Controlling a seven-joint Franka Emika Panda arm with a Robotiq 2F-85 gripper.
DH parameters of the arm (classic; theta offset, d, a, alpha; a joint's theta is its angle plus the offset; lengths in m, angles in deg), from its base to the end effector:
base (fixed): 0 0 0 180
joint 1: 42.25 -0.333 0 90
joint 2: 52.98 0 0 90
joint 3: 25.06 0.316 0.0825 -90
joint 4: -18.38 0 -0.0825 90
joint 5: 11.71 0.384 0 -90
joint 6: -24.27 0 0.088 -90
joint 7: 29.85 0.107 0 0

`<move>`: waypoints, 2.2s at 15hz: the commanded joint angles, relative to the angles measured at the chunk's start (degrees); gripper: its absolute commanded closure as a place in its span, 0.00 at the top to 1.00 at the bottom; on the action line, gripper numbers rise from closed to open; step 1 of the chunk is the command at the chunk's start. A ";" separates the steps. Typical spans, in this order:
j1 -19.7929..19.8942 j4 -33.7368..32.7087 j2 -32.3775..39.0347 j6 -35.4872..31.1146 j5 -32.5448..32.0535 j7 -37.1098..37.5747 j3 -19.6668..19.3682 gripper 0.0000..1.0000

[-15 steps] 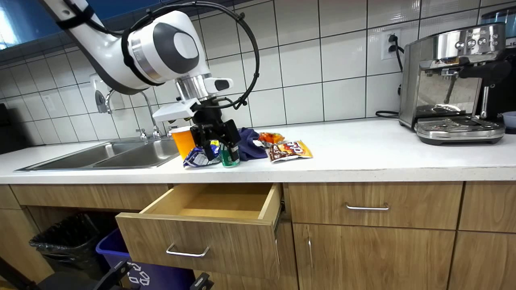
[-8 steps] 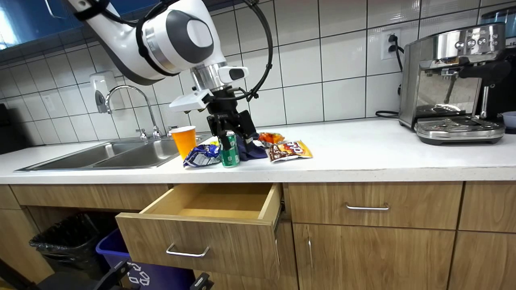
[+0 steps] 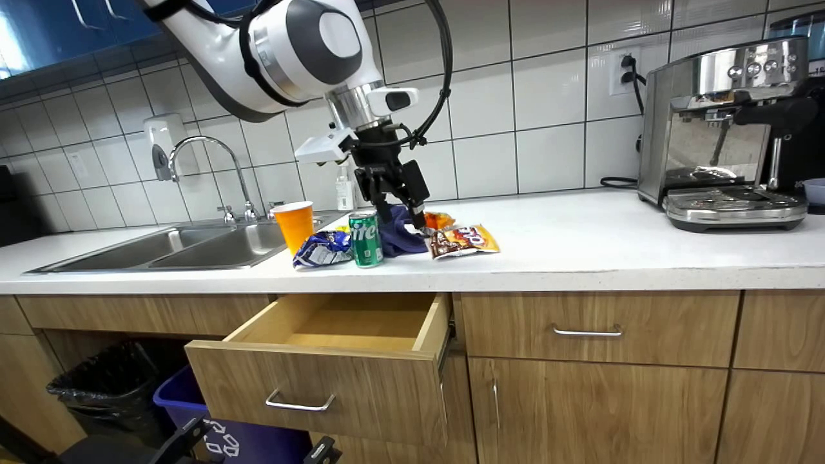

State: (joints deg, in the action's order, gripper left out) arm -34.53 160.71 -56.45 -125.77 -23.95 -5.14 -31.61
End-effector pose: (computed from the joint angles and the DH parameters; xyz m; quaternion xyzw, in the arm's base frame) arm 0.4709 -0.1147 0.3301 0.9619 -0.2487 0.1019 0.0495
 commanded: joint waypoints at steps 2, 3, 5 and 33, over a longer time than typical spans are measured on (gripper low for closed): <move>0.85 -5.21 3.70 0.55 0.49 2.33 -0.45 1.00; 0.77 -6.21 4.51 0.65 0.48 2.61 -0.67 1.00; 0.53 -8.37 6.32 0.90 0.42 3.06 -1.15 1.00; -2.36 -37.73 31.71 9.69 9.28 0.00 -3.88 1.00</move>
State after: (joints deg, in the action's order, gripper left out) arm -35.90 126.51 -26.90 -119.28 -15.93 -3.80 -34.81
